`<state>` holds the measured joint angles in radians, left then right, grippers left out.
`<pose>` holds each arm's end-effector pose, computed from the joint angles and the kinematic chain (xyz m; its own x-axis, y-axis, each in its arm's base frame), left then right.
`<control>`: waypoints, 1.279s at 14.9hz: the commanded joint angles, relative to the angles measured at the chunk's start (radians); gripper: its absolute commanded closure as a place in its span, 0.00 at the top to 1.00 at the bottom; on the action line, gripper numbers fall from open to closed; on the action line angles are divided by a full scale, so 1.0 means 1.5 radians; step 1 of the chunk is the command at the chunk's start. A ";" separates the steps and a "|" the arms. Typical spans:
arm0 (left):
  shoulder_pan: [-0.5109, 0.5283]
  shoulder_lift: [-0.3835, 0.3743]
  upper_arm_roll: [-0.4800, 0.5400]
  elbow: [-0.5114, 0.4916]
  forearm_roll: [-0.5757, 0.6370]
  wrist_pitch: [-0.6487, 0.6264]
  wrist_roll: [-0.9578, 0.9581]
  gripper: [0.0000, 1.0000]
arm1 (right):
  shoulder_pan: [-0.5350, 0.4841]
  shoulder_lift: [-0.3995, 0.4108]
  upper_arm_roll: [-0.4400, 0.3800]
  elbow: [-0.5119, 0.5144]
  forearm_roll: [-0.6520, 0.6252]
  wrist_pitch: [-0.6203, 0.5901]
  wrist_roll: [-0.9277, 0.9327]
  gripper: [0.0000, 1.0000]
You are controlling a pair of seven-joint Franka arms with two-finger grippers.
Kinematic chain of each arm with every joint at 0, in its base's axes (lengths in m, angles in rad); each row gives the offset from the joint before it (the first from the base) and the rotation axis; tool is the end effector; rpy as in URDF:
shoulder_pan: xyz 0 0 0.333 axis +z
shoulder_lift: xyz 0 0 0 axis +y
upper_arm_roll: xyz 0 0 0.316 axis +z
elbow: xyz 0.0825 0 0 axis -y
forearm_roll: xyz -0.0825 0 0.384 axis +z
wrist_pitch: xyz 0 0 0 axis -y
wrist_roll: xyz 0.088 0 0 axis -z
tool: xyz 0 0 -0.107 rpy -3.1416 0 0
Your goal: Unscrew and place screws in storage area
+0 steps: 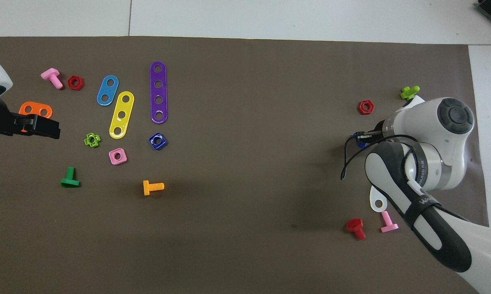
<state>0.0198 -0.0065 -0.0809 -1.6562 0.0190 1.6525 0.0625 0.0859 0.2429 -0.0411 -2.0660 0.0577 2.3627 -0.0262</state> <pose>0.5571 -0.0323 0.5948 0.9922 -0.1248 0.0015 -0.1248 -0.9920 -0.0196 0.5886 0.0277 0.3205 0.9980 0.0316 0.0543 0.0333 -0.9990 -0.0314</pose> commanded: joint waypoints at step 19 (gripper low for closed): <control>0.013 -0.022 -0.001 -0.024 -0.002 0.003 0.005 1.00 | -0.053 -0.213 -0.011 0.269 -0.076 -0.497 0.109 1.00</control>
<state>0.0221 -0.0118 -0.0748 -1.6603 0.0190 1.6515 0.0625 0.0113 -0.0880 -0.0767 -1.6985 -0.0352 1.6430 0.1072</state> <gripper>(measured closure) 0.000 0.000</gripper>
